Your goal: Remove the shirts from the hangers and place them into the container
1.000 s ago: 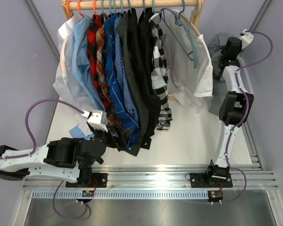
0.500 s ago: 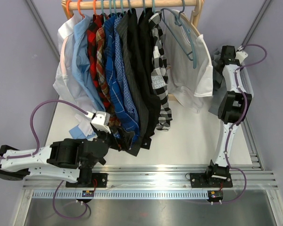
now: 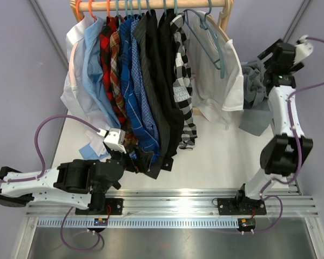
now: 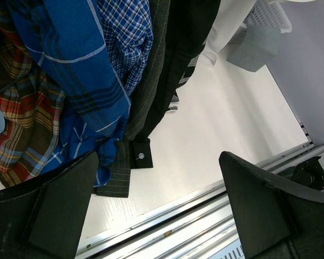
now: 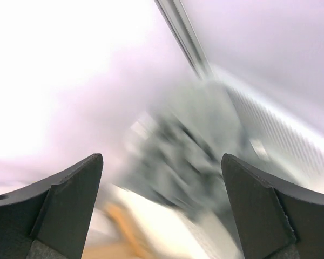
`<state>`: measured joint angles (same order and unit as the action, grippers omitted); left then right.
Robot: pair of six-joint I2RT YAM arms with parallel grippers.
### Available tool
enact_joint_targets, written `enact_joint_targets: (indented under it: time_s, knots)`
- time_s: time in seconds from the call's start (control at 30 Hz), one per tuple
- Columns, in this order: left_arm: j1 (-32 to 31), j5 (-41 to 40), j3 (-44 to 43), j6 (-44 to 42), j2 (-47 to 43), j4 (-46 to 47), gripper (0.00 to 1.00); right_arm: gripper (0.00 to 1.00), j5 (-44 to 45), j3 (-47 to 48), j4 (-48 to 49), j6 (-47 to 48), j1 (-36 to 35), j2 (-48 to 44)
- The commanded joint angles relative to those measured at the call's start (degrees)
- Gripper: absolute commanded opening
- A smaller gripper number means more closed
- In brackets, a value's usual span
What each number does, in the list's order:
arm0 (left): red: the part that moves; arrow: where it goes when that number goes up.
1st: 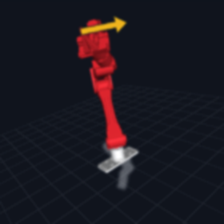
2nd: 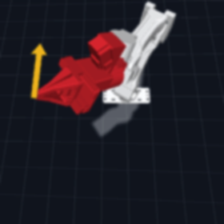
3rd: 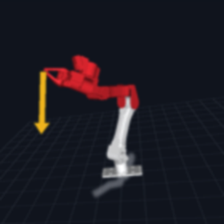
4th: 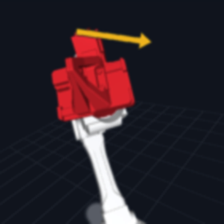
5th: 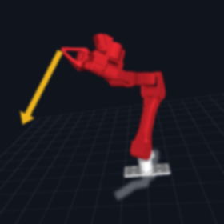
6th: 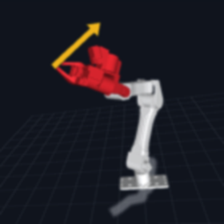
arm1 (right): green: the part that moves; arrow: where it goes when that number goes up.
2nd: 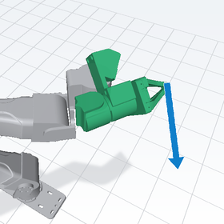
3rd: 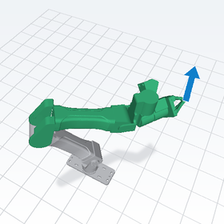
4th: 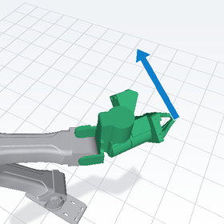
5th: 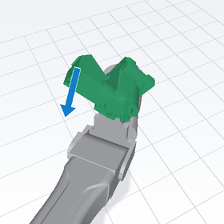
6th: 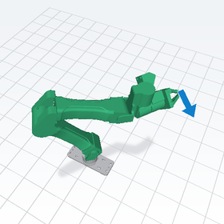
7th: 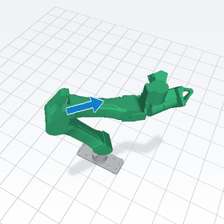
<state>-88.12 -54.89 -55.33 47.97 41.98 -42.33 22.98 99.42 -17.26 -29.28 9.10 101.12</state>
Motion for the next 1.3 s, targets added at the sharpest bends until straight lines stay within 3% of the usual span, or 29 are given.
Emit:
enact_joint_targets:
  time_s: [0.0,0.13,0.27,0.47,0.53,0.77,0.83,1.03,1.27]
  knots:
    - [0.0,-1.9,0.2,1.6,-1.2,2.0,0.99,0.99,-1.2,-0.7,10.4,3.1,-0.2,-9.8]
    - [0.0,-2.2,0.3,1.1,-2.1,2.1,0.99,0.98,-3.0,-5.0,12.8,4.1,-0.8,-20.5]
    - [0.0,-2.8,0.7,0.4,-3.0,2.3,0.99,0.93,-16.8,-6.2,9.0,6.5,-3.2,-27.6]
    - [0.0,-3.4,1.6,-1.1,-5.3,3.4,0.99,0.93,-26.5,-7.8,-0.4,13.3,-18.4,-37.6]
    - [0.0,-3.1,2.2,-1.3,-6.5,3.7,0.99,0.92,-29.5,-10.0,-2.0,12.5,-20.1,-41.1]
    - [0.0,-2.9,2.7,-3.8,-8.3,5.7,0.99,0.9,-39.5,-2.7,-13.9,14.0,-26.2,-39.1]
    - [0.0,-3.4,2.4,-4.5,-8.0,5.8,0.99,0.9,-39.3,-0.4,-15.3,14.7,-30.1,-36.4]
    - [0.0,-4.2,1.5,-6.0,-6.6,5.9,0.99,0.92,-27.0,11.7,-22.5,21.4,-44.3,-24.9]
    - [0.0,-4.9,2.7,-3.5,-8.4,4.4,0.99,0.92,-9.4,31.6,-27.9,25.2,-49.0,-10.0]
